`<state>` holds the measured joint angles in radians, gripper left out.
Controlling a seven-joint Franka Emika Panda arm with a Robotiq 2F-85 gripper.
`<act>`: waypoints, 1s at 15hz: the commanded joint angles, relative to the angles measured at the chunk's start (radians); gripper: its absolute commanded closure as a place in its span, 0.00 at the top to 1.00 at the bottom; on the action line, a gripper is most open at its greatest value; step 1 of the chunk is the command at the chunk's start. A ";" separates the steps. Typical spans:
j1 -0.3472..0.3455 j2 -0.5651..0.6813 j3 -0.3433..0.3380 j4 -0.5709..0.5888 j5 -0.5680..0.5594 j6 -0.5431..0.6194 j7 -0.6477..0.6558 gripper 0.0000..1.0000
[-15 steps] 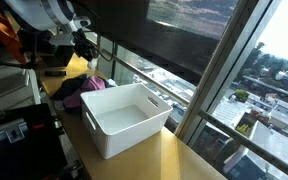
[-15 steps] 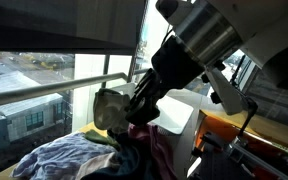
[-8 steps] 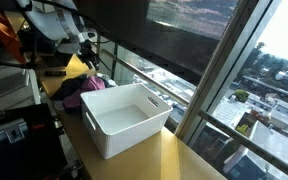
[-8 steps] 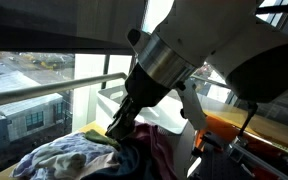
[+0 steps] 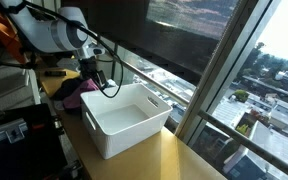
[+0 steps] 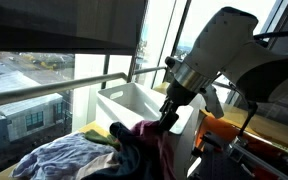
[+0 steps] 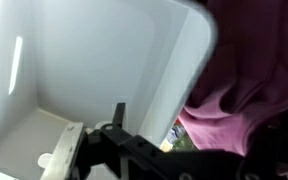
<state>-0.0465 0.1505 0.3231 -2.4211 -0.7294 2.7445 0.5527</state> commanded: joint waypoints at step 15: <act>-0.011 -0.085 0.028 -0.074 0.052 0.011 -0.055 1.00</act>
<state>-0.0766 0.0535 0.3281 -2.5353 -0.7034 2.7703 0.5290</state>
